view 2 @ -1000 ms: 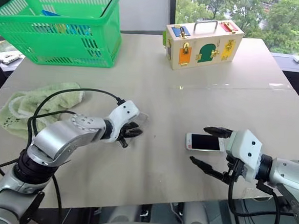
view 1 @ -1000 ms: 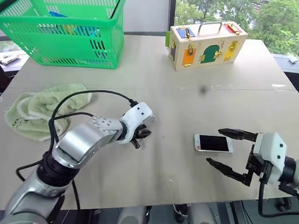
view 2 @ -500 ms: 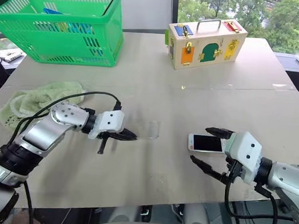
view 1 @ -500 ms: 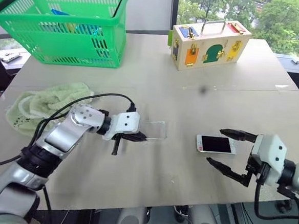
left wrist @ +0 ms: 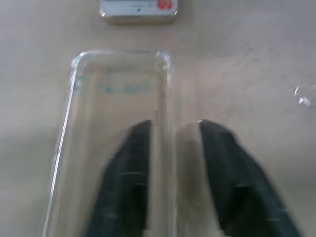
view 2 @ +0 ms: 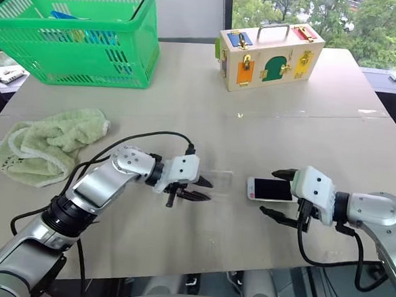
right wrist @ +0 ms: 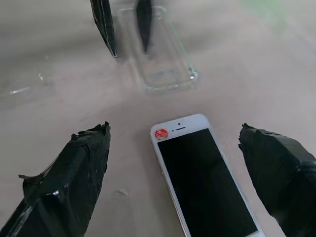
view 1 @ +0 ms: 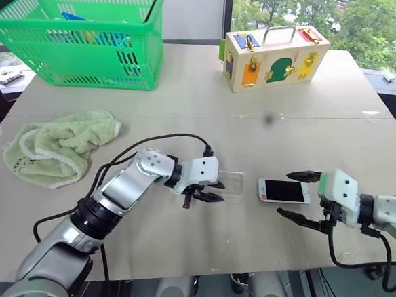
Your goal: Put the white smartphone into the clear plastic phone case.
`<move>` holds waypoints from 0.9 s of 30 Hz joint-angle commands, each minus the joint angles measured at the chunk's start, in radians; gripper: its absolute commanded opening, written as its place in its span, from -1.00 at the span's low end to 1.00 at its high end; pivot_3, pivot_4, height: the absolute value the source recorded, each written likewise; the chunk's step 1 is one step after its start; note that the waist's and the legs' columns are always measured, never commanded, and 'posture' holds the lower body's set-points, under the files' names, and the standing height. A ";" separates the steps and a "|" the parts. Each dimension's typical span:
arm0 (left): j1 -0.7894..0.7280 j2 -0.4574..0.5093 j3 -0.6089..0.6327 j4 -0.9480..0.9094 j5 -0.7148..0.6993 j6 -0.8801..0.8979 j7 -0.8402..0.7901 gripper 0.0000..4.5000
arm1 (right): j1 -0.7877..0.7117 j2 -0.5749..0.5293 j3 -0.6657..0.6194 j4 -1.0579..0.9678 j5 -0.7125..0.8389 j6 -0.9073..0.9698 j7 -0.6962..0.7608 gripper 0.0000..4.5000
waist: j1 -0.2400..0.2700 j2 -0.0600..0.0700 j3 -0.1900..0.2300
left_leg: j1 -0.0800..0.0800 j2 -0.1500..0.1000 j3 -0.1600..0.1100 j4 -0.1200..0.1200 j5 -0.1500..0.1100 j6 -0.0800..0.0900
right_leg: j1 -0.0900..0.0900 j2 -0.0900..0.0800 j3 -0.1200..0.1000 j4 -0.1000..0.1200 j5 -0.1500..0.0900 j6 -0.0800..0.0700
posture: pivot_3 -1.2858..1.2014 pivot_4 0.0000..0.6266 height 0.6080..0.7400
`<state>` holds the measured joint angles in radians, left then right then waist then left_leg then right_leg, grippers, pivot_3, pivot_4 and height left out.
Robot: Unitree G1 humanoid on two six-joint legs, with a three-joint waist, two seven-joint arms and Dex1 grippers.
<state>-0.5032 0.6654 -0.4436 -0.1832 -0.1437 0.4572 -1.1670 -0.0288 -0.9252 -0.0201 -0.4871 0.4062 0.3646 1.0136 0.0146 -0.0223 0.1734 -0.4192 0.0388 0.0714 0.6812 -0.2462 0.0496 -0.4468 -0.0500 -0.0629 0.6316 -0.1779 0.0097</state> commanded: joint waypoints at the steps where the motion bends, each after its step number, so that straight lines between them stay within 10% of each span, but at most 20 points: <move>1: 0.025 0.014 0.100 -0.106 -0.061 0.045 0.028 0.52 | -0.061 -0.008 0.026 0.064 0.009 -0.004 0.069 1.00 | 0.000 0.000 0.000 | 0.000 0.000 0.000 0.000 0.000 0.000 | 0.000 0.000 0.000 0.000 0.000 0.000 | 0.03 -0.52 1.00; 3: 0.069 0.027 0.184 -0.155 -0.116 0.066 0.045 0.95 | -0.107 -0.001 0.056 0.125 -0.015 0.006 0.080 1.00 | -0.003 0.000 0.000 | 0.000 0.000 0.000 0.000 0.000 0.000 | 0.000 0.000 0.000 0.000 0.000 0.000 | 0.03 -0.52 1.00; 10: 0.230 0.047 0.412 -0.158 -0.242 -0.018 0.037 0.95 | -0.194 0.024 0.176 0.277 -0.171 -0.084 0.099 1.00 | 0.001 0.000 0.000 | 0.001 0.001 0.001 0.000 0.000 0.000 | 0.000 0.000 0.000 0.002 0.000 0.000 | 0.03 -0.52 1.00; 27: 0.248 0.087 0.356 -0.023 -0.201 -0.169 -0.070 0.95 | -0.298 0.068 0.272 0.558 -0.288 -0.097 0.177 1.00 | 0.002 -0.001 -0.001 | 0.005 0.000 0.003 0.004 0.000 0.000 | 0.001 -0.001 0.002 0.007 0.000 0.000 | 0.03 -0.52 1.00</move>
<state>-0.2372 0.7494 -0.0811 -0.2210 -0.3537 0.3306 -1.2199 -0.3358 -0.8395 0.2304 0.0123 0.1652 0.2189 1.1897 0.0167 -0.0230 0.1723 -0.4142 0.0391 0.0744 0.6850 -0.2460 0.0495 -0.4459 -0.0517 -0.0607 0.6385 -0.1779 0.0093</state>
